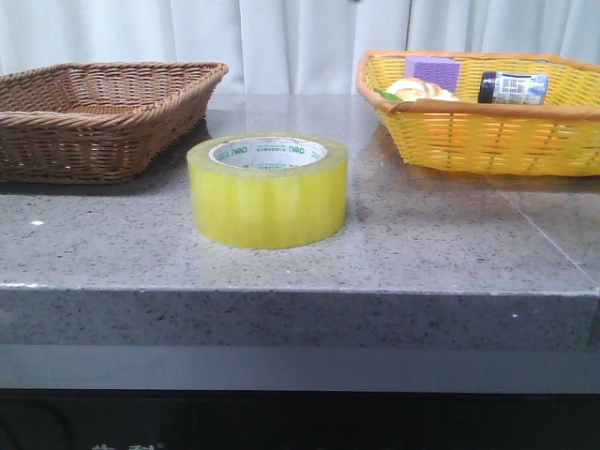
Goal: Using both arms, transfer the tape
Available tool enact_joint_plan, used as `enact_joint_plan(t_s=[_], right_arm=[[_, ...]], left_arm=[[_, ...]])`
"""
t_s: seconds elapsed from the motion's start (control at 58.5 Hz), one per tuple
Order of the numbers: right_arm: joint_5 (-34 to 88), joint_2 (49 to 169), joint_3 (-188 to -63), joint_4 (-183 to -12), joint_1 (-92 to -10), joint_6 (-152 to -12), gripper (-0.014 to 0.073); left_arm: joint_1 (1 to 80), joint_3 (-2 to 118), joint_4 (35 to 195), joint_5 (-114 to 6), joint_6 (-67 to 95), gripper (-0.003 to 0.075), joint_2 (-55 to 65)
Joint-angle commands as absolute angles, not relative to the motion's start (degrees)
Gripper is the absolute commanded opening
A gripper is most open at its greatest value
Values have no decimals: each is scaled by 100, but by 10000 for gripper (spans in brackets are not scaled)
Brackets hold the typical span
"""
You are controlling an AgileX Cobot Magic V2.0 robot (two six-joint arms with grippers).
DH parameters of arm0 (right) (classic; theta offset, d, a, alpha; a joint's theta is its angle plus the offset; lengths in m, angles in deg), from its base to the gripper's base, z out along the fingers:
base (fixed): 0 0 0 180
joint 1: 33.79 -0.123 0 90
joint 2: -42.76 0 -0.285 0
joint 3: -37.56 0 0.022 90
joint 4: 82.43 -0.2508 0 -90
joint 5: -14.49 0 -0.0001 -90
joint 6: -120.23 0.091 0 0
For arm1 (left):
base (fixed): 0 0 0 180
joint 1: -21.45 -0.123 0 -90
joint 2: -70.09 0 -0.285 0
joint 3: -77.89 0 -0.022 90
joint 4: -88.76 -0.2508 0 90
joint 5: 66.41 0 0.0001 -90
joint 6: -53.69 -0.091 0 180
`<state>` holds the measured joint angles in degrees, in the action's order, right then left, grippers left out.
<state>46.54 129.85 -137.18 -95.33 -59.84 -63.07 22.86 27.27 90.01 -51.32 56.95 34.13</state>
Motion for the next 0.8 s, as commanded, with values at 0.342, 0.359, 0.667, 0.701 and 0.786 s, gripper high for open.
enact_joint_plan(t_s=[0.342,0.359,0.667,0.701,0.786], right_arm=[[3384,10150,-11191,-9570,-4461,-6273,-69],[3353,10057,-11053,-9570,-4461,-6273,-69],[2259,7910,-9162,-9570,-4461,-6284,-69],[2109,7748,-9015,-9570,-4461,-6284,-69],[1908,7461,-8836,-9570,-4461,-6284,-69]], left_arm=[[2301,2932,9007,-5636,5709,659,3355],[2301,2932,9007,-5636,5709,659,3355],[2301,2932,9007,-5636,5709,659,3355],[2301,2932,9007,-5636,5709,659,3355],[2301,2932,9007,-5636,5709,659,3355]])
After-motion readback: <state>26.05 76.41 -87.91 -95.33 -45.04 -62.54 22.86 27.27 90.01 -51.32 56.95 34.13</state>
